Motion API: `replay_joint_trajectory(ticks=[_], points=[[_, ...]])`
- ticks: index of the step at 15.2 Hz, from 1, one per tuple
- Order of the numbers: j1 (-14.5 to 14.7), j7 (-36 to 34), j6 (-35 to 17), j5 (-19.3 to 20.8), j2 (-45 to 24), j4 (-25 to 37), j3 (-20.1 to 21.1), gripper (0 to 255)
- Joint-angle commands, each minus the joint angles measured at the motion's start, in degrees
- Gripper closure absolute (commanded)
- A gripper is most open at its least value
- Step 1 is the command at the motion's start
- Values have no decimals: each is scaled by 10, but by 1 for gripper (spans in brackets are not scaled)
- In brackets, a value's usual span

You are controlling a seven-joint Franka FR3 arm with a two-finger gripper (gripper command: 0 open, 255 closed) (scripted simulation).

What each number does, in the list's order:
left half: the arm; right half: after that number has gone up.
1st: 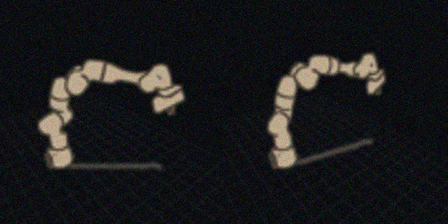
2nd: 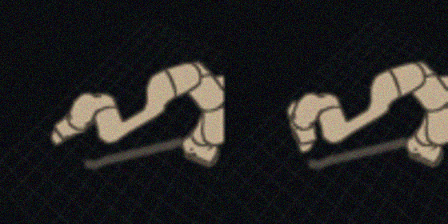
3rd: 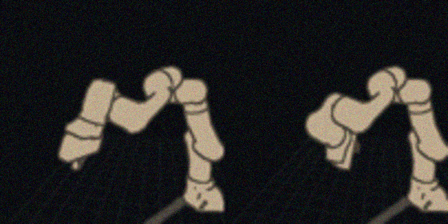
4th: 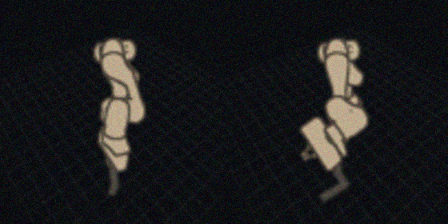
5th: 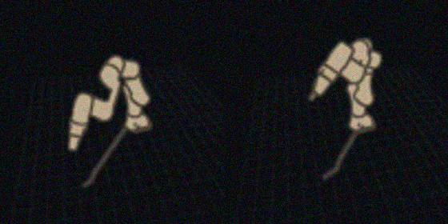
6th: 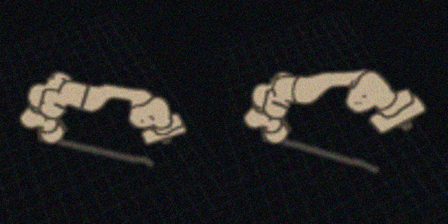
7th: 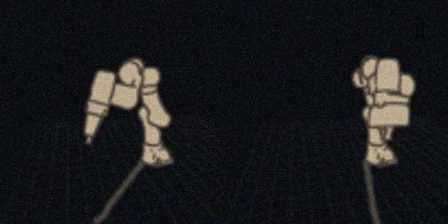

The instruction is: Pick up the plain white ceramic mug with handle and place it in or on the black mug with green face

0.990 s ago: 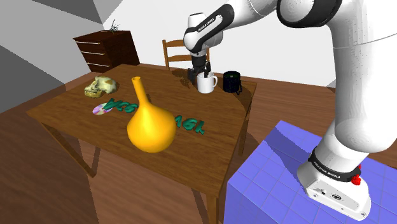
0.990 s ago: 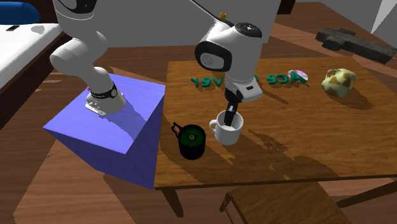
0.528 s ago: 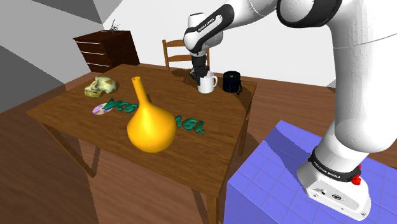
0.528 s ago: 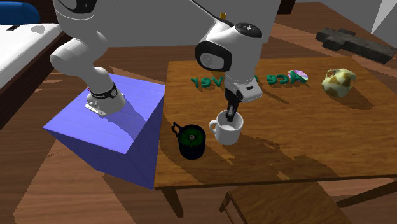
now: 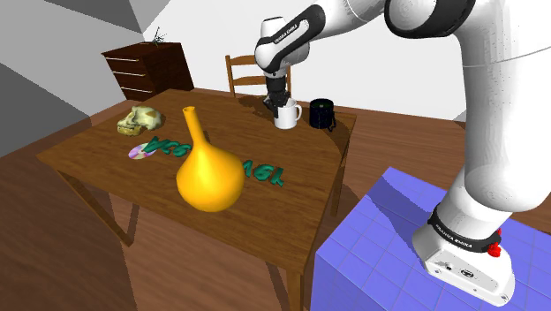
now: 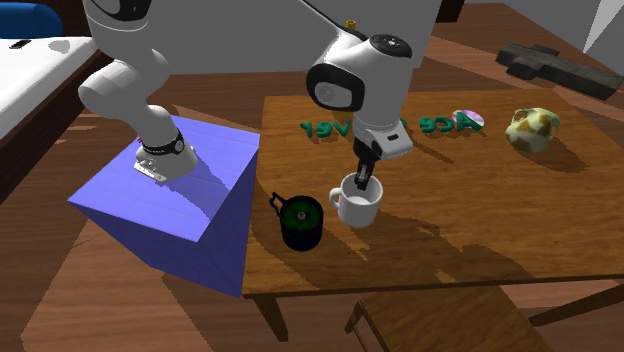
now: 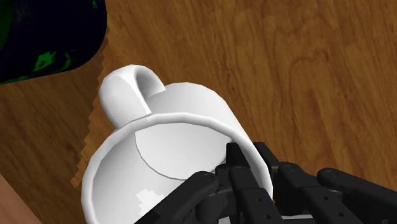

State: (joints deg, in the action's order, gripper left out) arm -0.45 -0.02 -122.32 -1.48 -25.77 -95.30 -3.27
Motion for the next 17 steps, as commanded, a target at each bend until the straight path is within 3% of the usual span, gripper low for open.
replay_joint_trajectory(ticks=[1,17], points=[[0,0,9,0,5,5,0,255],[0,-2,117,3,41,77,-1,255]])
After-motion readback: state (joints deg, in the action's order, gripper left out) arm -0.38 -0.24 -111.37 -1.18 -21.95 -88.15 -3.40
